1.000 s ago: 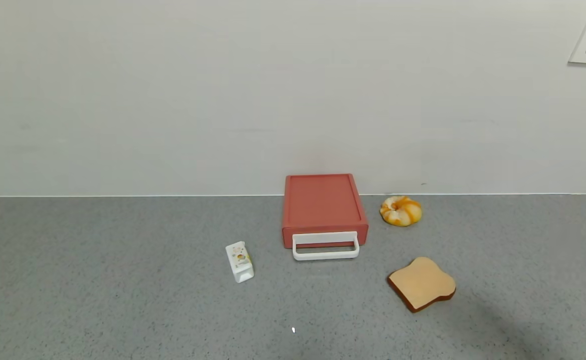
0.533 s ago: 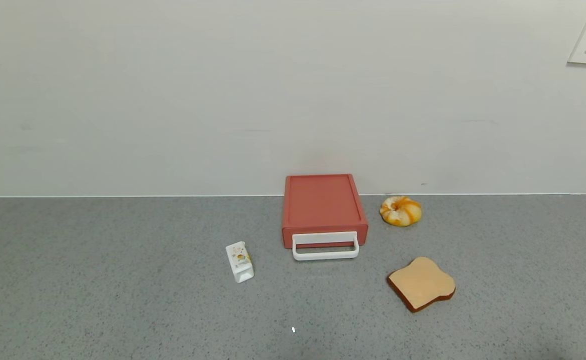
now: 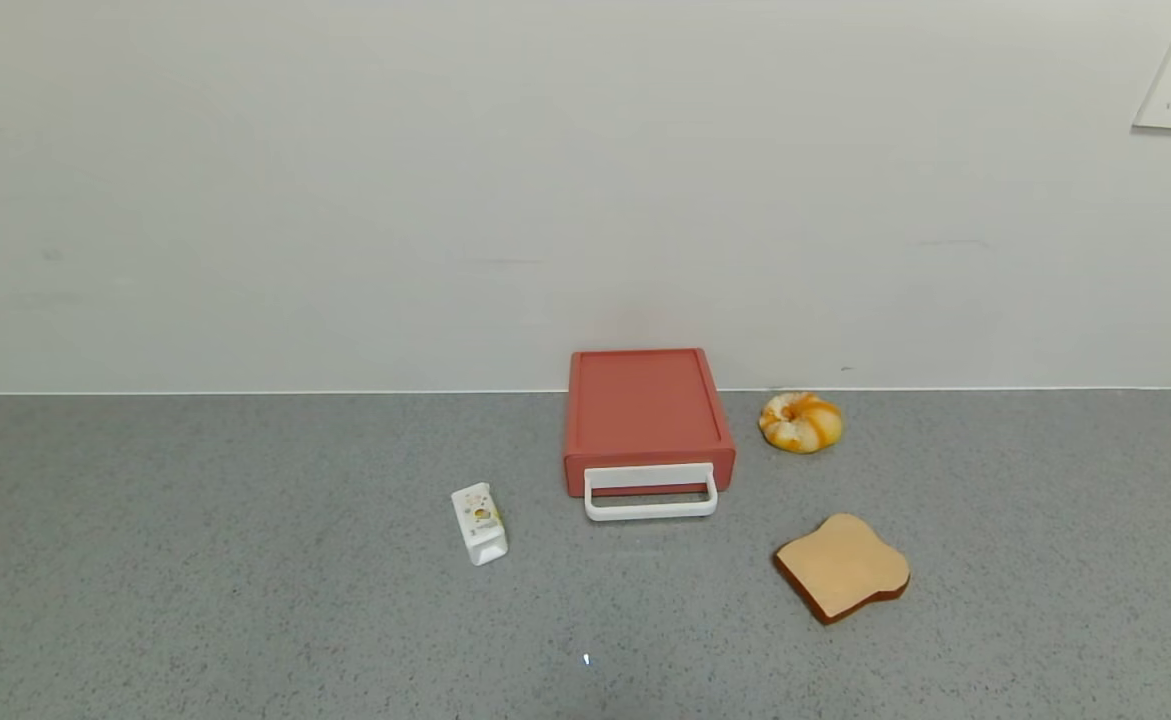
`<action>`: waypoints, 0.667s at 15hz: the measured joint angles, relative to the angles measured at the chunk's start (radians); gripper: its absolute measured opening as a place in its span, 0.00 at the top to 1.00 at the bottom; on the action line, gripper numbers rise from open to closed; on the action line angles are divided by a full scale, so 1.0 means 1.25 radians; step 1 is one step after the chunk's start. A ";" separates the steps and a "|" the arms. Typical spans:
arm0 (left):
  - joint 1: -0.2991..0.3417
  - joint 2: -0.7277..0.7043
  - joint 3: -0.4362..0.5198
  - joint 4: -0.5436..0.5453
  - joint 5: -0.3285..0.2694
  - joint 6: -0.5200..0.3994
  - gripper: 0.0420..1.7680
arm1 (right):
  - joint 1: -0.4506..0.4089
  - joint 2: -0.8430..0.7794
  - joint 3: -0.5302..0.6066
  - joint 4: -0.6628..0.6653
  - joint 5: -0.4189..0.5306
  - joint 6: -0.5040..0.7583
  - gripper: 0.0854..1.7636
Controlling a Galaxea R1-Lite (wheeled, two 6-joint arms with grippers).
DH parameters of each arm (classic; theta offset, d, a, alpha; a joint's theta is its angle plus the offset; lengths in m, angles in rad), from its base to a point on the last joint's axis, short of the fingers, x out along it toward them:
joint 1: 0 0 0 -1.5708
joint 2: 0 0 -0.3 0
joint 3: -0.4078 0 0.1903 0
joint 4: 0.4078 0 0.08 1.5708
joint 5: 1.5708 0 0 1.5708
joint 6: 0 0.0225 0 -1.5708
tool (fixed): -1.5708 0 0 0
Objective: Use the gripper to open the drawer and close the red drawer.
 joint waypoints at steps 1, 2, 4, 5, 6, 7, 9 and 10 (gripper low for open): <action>0.000 0.000 0.000 0.000 0.000 -0.001 0.03 | -0.002 -0.024 0.011 0.002 0.004 -0.004 0.03; 0.000 0.000 0.000 0.000 0.000 -0.002 0.03 | -0.002 -0.050 0.028 0.001 0.006 -0.015 0.03; 0.000 0.000 0.000 0.000 0.000 -0.002 0.03 | 0.000 -0.095 0.067 -0.005 0.017 -0.029 0.03; 0.000 0.000 0.000 0.000 0.000 -0.002 0.03 | 0.000 -0.116 0.090 -0.019 0.025 -0.032 0.03; 0.000 0.000 0.000 0.000 0.000 -0.002 0.03 | 0.000 -0.135 0.116 -0.040 0.031 -0.037 0.03; 0.000 0.000 0.000 0.000 0.000 -0.002 0.03 | 0.000 -0.151 0.150 -0.071 0.035 -0.049 0.03; 0.000 0.000 0.000 0.000 0.000 -0.003 0.03 | 0.000 -0.172 0.229 -0.171 0.039 -0.067 0.03; 0.000 0.000 0.000 0.000 0.000 -0.004 0.03 | 0.000 -0.178 0.268 -0.212 0.040 -0.072 0.03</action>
